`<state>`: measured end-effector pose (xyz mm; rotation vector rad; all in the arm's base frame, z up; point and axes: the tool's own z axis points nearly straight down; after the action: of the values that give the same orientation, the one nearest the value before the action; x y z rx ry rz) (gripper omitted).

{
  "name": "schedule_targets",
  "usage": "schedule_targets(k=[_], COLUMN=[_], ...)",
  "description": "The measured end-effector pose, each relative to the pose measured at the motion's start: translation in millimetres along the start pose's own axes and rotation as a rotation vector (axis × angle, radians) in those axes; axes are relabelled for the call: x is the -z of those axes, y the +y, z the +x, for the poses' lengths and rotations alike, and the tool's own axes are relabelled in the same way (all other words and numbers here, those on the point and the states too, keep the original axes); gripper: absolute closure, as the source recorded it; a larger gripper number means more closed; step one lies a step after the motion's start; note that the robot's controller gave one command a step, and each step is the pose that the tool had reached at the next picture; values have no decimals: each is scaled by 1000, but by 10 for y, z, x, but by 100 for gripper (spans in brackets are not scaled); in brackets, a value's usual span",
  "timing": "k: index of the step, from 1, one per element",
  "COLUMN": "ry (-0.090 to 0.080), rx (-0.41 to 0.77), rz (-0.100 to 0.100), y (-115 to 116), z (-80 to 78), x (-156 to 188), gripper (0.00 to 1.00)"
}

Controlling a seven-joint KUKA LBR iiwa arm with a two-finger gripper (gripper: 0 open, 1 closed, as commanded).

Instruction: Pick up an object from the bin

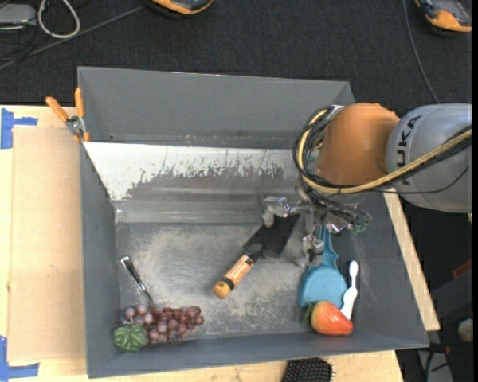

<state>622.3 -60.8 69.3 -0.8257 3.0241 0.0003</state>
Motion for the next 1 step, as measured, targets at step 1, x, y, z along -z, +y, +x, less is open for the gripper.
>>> schedule_targets(k=[1], ry=[2], rx=[340], rz=[-4], y=[-98], z=[51], x=[6], gripper=[100])
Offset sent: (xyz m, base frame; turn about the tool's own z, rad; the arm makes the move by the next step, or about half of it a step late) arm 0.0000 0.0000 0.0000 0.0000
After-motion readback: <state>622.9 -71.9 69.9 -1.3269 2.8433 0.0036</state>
